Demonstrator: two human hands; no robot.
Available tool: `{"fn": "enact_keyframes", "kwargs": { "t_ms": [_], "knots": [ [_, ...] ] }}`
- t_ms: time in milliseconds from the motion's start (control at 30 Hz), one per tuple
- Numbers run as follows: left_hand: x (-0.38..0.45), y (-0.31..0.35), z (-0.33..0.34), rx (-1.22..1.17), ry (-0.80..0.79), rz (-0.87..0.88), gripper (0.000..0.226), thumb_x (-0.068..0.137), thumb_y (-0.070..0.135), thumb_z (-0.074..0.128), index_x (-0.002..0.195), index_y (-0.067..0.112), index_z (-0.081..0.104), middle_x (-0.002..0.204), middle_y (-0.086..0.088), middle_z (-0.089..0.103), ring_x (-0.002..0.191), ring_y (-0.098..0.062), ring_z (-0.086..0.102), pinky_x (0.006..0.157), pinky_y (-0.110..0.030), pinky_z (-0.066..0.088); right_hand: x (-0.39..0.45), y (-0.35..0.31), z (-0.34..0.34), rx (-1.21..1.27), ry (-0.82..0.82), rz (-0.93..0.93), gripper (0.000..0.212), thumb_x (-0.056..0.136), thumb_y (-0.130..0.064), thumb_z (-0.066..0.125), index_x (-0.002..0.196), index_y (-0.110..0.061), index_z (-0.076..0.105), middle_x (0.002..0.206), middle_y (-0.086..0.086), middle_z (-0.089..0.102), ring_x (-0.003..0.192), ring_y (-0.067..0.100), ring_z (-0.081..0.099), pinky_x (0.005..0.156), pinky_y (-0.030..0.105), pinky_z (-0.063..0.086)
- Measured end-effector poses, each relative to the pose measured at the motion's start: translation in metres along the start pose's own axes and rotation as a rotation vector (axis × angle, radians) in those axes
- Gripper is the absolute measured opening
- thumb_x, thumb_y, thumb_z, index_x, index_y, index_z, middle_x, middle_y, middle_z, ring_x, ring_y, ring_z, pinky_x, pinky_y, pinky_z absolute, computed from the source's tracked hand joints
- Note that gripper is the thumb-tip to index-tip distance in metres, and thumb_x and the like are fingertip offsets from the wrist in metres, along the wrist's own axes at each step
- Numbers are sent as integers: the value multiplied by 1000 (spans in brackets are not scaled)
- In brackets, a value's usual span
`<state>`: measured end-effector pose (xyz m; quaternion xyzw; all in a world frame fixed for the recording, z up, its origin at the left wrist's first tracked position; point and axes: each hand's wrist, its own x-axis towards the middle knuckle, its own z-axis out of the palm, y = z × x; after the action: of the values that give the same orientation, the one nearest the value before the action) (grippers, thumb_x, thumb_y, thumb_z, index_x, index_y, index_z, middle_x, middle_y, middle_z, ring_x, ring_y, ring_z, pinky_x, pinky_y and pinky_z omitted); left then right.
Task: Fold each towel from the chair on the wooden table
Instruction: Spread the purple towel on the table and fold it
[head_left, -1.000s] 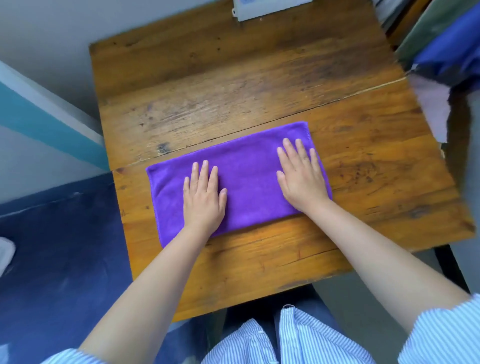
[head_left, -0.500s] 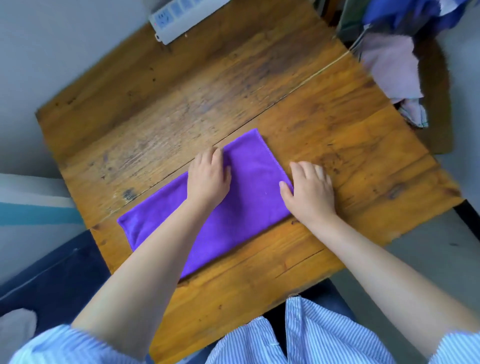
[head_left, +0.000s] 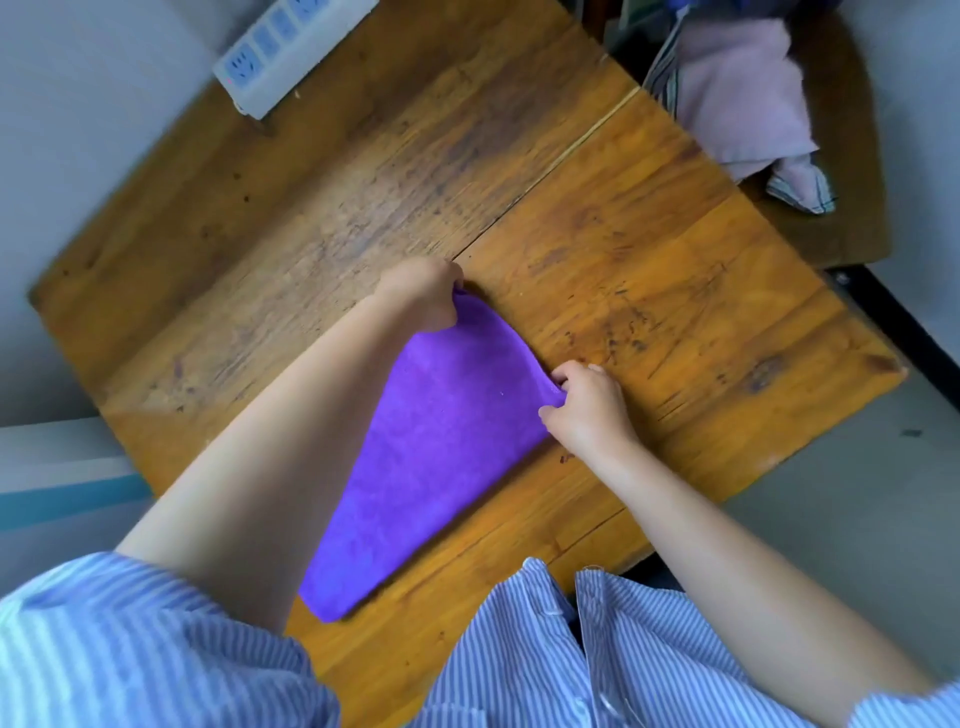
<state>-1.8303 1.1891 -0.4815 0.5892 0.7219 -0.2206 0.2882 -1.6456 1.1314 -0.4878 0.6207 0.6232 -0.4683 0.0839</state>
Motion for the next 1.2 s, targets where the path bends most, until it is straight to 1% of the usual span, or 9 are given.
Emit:
{"fn": "enact_keyframes", "kwargs": {
  "t_ms": [133,300,500,600,733,867,1000,1100,1200],
  "knots": [
    [3,-10,-9,90,58,1,33,80,10,53,111,16,60,114,-14,54,111,-32,49,72,-32,40,19,-9,-21,17,9,16,34,78,0,53,110,-8,62,115,13,63,107,29,57,89,29,45],
    [3,-29,-31,-6,155,9,23,79,10,59,102,9,59,111,-14,55,104,-32,52,67,-31,38,43,-31,-47,-75,78,-62,30,78,1,50,103,-9,65,114,12,62,104,29,57,82,28,46],
    [-14,-55,-43,-56,414,10,10,78,7,59,88,6,56,96,-15,60,95,-31,51,62,-31,35,54,-63,-72,-162,333,-332,19,78,5,51,91,-3,62,109,17,53,102,32,50,78,31,42],
    [-37,-78,-30,-83,529,27,14,82,10,58,94,5,56,94,-16,61,93,-31,50,64,-33,38,42,-75,-65,-222,389,-518,17,76,8,52,88,0,60,106,19,54,103,33,47,80,32,39],
    [-69,-98,-4,-36,588,200,19,82,9,61,99,1,60,95,-17,64,90,-33,54,69,-39,44,14,-71,-50,-245,420,-706,15,68,15,50,76,5,58,89,24,58,88,39,52,72,35,36],
    [-110,-112,28,67,716,461,12,63,-4,72,71,-5,63,64,-21,60,60,-35,59,47,-36,51,-26,-56,-18,-303,384,-849,20,53,21,52,66,6,56,81,25,61,82,43,57,71,46,46],
    [-141,-117,63,112,724,569,4,64,2,65,64,-2,64,64,-18,62,57,-30,61,44,-27,50,-59,-34,15,-371,382,-948,20,49,20,56,59,3,55,83,21,66,89,44,61,77,46,46],
    [-155,-120,85,114,721,609,13,70,4,53,62,0,62,64,-16,62,57,-29,61,45,-27,50,-75,-17,35,-365,387,-1009,13,50,13,52,58,2,55,80,20,66,88,43,63,81,45,46],
    [-173,-121,109,129,679,620,15,57,-9,72,60,0,60,60,-15,59,54,-28,60,44,-28,51,-91,3,61,-372,401,-1019,14,50,14,54,58,2,56,78,20,66,88,42,64,84,45,44]
  ]
}}
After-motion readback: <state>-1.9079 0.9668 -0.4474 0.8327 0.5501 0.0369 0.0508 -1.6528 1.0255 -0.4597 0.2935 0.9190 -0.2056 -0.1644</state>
